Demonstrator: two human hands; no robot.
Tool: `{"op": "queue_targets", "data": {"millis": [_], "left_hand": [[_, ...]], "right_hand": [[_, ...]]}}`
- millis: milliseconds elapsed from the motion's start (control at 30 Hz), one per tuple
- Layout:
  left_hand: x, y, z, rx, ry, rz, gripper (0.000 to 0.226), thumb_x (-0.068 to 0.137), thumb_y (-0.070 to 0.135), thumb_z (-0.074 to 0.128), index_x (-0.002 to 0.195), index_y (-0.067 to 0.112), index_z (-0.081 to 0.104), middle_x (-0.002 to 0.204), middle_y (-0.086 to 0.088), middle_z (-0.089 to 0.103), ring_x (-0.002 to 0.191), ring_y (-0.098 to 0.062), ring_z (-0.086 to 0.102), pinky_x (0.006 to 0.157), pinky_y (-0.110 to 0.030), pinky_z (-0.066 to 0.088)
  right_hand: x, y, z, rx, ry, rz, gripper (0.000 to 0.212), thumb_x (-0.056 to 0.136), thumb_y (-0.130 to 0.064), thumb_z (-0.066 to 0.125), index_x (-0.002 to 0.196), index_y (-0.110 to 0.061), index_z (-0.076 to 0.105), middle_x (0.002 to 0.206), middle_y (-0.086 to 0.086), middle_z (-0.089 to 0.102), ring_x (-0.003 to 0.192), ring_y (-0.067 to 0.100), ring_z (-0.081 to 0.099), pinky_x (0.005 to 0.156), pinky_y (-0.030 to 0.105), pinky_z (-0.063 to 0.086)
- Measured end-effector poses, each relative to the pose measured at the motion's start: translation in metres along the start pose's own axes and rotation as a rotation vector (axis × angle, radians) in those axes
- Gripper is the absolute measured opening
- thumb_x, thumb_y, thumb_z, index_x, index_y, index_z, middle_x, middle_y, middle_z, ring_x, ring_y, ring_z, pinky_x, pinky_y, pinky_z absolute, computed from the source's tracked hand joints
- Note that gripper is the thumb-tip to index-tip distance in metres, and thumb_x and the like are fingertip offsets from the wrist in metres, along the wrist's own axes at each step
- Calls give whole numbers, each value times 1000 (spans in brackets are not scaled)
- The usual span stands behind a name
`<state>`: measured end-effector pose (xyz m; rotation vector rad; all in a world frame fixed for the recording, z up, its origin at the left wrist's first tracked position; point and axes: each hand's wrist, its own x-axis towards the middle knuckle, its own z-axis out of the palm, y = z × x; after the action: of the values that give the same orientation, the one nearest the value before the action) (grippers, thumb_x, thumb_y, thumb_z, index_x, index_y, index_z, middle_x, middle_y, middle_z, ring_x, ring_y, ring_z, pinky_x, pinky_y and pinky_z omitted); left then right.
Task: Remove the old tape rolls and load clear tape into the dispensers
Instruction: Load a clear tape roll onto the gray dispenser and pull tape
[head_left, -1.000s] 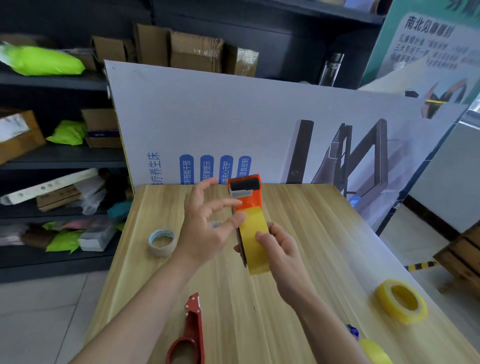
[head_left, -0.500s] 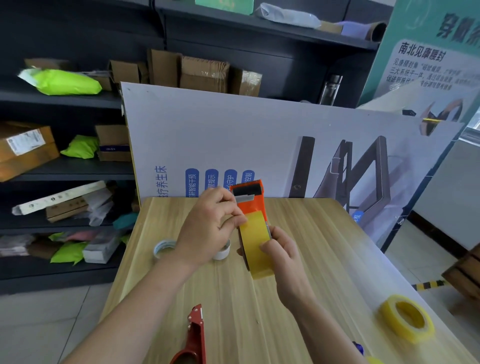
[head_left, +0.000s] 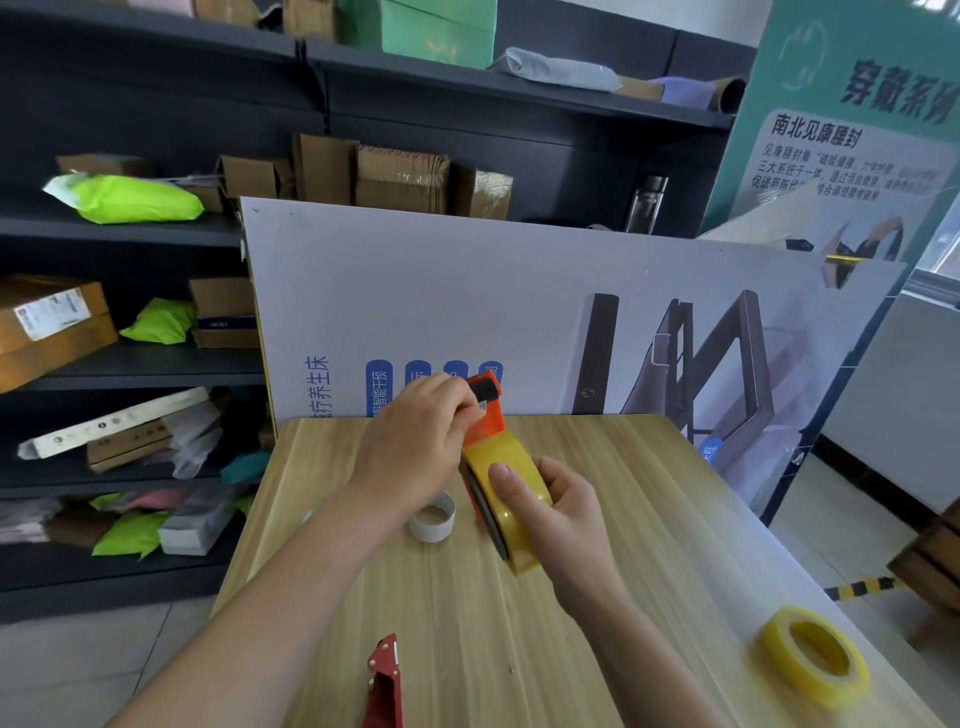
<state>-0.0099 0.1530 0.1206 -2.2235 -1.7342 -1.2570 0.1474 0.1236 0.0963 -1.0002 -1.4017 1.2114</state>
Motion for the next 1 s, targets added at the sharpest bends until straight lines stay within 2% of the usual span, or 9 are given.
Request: {"op": "queue_targets", "data": {"millis": [100, 200, 300, 367, 467, 600, 733, 867, 1000], "left_hand": [[3, 0, -8, -127, -100, -19, 21, 98, 28, 47, 95, 23, 67, 84, 12, 62, 81, -9, 56, 70, -34, 49], [3, -1, -13, -271, -227, -24, 27, 94, 41, 51, 98, 24, 71, 91, 9, 67, 87, -13, 62, 76, -42, 53], [2, 3, -16, -301, -316, -25, 47, 74, 63, 64, 101, 26, 72, 95, 11, 63, 82, -14, 59, 71, -33, 52], [2, 5, -17, -331, -311, -29, 44, 68, 56, 68, 98, 24, 73, 93, 12, 60, 74, -14, 55, 65, -27, 49], [5, 3, -16, -390, -274, -13, 15, 78, 31, 74, 88, 20, 75, 91, 12, 62, 77, -11, 58, 66, -23, 48], [6, -2, -13, -232, -219, 89, 4, 85, 21, 70, 83, 18, 73, 89, 14, 61, 83, -4, 58, 71, -20, 47], [1, 2, -6, 22, -78, 226, 7, 87, 18, 65, 81, 17, 61, 101, 7, 55, 94, -10, 51, 75, -29, 46], [5, 7, -2, 154, -3, 329, 10, 88, 9, 59, 80, 13, 55, 103, -2, 58, 88, -20, 57, 71, -31, 45], [15, 4, -1, 205, 8, 320, 18, 95, 18, 40, 84, 12, 54, 89, -1, 60, 72, -19, 56, 54, -35, 50]], "right_hand": [[1, 1, -3, -1, 34, 1, 38, 71, -41, 74, 85, -7, 67, 68, 7, 71, 59, 20, 68, 50, 29, 53], [2, -2, -7, -17, 40, -9, 36, 73, -41, 78, 83, -8, 67, 64, -1, 68, 58, 11, 66, 50, 21, 50], [3, -4, -9, -29, 38, -25, 34, 72, -40, 72, 83, -8, 68, 63, -3, 68, 56, 4, 64, 51, 16, 47], [4, -4, -10, -45, 53, -37, 39, 72, -44, 73, 85, -8, 69, 69, 3, 70, 60, 9, 66, 54, 19, 50], [6, -2, -13, -44, 51, -35, 38, 74, -43, 78, 89, -10, 68, 79, 11, 72, 68, 19, 70, 58, 24, 55], [5, -2, -13, -44, 44, -23, 37, 73, -43, 74, 91, -11, 68, 80, 9, 73, 68, 18, 70, 56, 22, 54], [7, 0, -15, -60, 33, -32, 40, 71, -43, 75, 91, -10, 67, 82, 15, 71, 75, 33, 70, 64, 42, 58], [9, -3, -20, -53, -86, 17, 36, 69, -29, 72, 94, -3, 64, 68, 2, 66, 59, 11, 65, 51, 23, 49], [7, -3, -22, -72, -155, 40, 28, 68, -22, 66, 90, -6, 63, 68, 2, 61, 58, 11, 60, 53, 22, 48]]}}
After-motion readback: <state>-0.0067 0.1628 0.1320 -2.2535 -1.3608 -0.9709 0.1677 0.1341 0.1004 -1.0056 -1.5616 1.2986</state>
